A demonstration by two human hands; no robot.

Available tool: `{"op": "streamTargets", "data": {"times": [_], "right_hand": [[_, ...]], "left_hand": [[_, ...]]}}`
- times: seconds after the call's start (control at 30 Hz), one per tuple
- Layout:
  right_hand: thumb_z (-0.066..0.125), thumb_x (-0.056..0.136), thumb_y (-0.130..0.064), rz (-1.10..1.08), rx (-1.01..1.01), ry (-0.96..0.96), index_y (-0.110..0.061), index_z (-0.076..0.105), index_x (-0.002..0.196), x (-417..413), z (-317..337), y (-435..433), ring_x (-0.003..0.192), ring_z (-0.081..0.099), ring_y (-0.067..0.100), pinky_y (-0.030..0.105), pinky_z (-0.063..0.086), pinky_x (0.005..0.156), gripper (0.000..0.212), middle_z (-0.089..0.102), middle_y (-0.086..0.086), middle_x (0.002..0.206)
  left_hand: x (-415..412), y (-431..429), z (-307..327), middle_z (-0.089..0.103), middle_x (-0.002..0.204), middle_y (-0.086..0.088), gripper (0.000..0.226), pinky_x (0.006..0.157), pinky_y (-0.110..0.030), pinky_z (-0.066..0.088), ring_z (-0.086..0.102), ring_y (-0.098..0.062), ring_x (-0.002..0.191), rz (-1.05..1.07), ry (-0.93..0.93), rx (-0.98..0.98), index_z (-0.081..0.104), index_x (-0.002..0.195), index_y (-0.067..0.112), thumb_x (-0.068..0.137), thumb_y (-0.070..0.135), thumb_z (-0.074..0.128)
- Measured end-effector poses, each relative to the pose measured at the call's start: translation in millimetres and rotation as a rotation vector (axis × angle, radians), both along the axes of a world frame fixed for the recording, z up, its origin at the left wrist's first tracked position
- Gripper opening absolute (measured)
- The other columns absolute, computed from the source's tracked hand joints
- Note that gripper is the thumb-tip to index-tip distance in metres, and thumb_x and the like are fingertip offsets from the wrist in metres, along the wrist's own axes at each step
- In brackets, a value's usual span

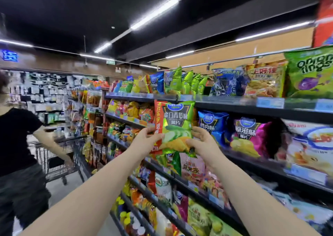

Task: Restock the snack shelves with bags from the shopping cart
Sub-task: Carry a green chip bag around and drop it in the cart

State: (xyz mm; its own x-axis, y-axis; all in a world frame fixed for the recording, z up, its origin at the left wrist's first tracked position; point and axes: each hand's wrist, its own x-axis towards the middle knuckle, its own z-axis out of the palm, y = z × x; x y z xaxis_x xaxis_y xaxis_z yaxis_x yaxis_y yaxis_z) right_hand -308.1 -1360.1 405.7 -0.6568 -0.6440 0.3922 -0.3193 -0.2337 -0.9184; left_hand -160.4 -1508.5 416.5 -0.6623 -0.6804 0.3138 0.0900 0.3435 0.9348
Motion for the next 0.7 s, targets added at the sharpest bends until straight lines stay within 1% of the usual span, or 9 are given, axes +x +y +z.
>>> {"op": "streamTargets", "data": {"times": [0.1, 0.17, 0.23, 0.3, 0.37, 0.43, 0.5, 0.6, 0.7], "right_hand": [[0.07, 0.085, -0.008, -0.046, 0.011, 0.01, -0.018, 0.047, 0.131, -31.0, 11.9, -36.6, 0.097, 0.061, 0.01, 0.026, 0.048, 0.075, 0.053, 0.055, 0.001, 0.125], [0.071, 0.083, -0.007, -0.083, 0.012, 0.042, -0.018, 0.047, 0.129, -52.9, 23.6, -58.3, 0.097, 0.061, 0.014, 0.026, 0.047, 0.074, 0.053, 0.058, 0.004, 0.124], [0.072, 0.082, -0.007, -0.12, 0.001, 0.096, -0.021, 0.047, 0.126, -76.6, 39.8, -78.6, 0.095, 0.062, 0.017, 0.025, 0.049, 0.073, 0.052, 0.058, 0.005, 0.124], [0.073, 0.082, -0.011, -0.168, -0.011, 0.185, -0.025, 0.047, 0.124, -102.0, 62.2, -94.9, 0.097, 0.063, 0.017, 0.029, 0.052, 0.079, 0.052, 0.057, 0.003, 0.125], [0.075, 0.081, -0.019, -0.223, -0.005, 0.279, -0.028, 0.047, 0.126, -126.6, 88.4, -108.4, 0.102, 0.063, 0.016, 0.035, 0.053, 0.089, 0.054, 0.057, 0.0, 0.125], [0.076, 0.08, -0.024, -0.255, -0.023, 0.32, -0.029, 0.048, 0.128, -147.4, 114.7, -120.5, 0.104, 0.063, 0.017, 0.041, 0.053, 0.093, 0.056, 0.058, -0.001, 0.126], [0.077, 0.08, -0.022, -0.28, -0.077, 0.336, -0.028, 0.048, 0.126, -164.6, 137.4, -133.0, 0.105, 0.062, 0.018, 0.039, 0.053, 0.09, 0.054, 0.057, 0.0, 0.125], [0.076, 0.082, -0.019, -0.374, -0.149, 0.367, -0.021, 0.046, 0.128, -187.5, 166.7, -149.9, 0.105, 0.062, 0.019, 0.029, 0.053, 0.081, 0.055, 0.059, 0.004, 0.122], [0.078, 0.08, -0.024, -0.485, -0.169, 0.365, -0.019, 0.039, 0.132, -205.8, 184.2, -162.3, 0.104, 0.06, 0.019, 0.029, 0.053, 0.082, 0.066, 0.057, 0.004, 0.12]], "left_hand": [[-36.8, -41.5, 16.9, 0.057, 0.088, 0.012, 0.038, 0.044, -0.005, 0.04, 0.061, 0.008, 0.056, -0.043, 0.006, -0.029, 0.048, 0.129, 0.015, 0.095, 0.021, 0.063], [-62.5, -62.7, 27.8, 0.059, 0.088, 0.009, 0.034, 0.044, -0.005, 0.041, 0.059, 0.012, 0.05, -0.079, 0.005, -0.058, 0.048, 0.127, 0.013, 0.096, 0.019, 0.061], [-92.4, -88.3, 39.2, 0.063, 0.091, 0.007, 0.04, 0.05, -0.008, 0.045, 0.063, 0.008, 0.057, -0.088, 0.065, -0.098, 0.05, 0.131, 0.011, 0.094, 0.019, 0.063], [-118.7, -107.3, 56.7, 0.065, 0.094, 0.007, 0.044, 0.057, -0.01, 0.047, 0.065, 0.002, 0.07, -0.085, 0.138, -0.159, 0.051, 0.133, 0.015, 0.092, 0.024, 0.066], [-145.4, -125.7, 77.1, 0.063, 0.098, 0.01, 0.042, 0.057, -0.008, 0.044, 0.06, 0.003, 0.08, -0.099, 0.194, -0.193, 0.051, 0.13, 0.02, 0.092, 0.028, 0.066], [-171.4, -141.8, 98.8, 0.059, 0.101, 0.013, 0.042, 0.054, -0.004, 0.043, 0.057, 0.004, 0.084, -0.12, 0.251, -0.203, 0.051, 0.131, 0.023, 0.092, 0.028, 0.066], [-197.2, -155.7, 118.3, 0.056, 0.1, 0.014, 0.041, 0.053, -0.003, 0.043, 0.057, 0.003, 0.082, -0.131, 0.305, -0.226, 0.05, 0.129, 0.023, 0.092, 0.026, 0.066], [-236.4, -171.4, 140.5, 0.054, 0.098, 0.013, 0.042, 0.055, -0.003, 0.043, 0.06, 0.005, 0.072, -0.133, 0.391, -0.318, 0.051, 0.128, 0.026, 0.09, 0.026, 0.069], [-274.4, -182.6, 153.5, 0.055, 0.099, 0.014, 0.047, 0.062, -0.006, 0.045, 0.06, -0.002, 0.084, -0.168, 0.446, -0.394, 0.049, 0.131, 0.024, 0.089, 0.027, 0.071]]}}
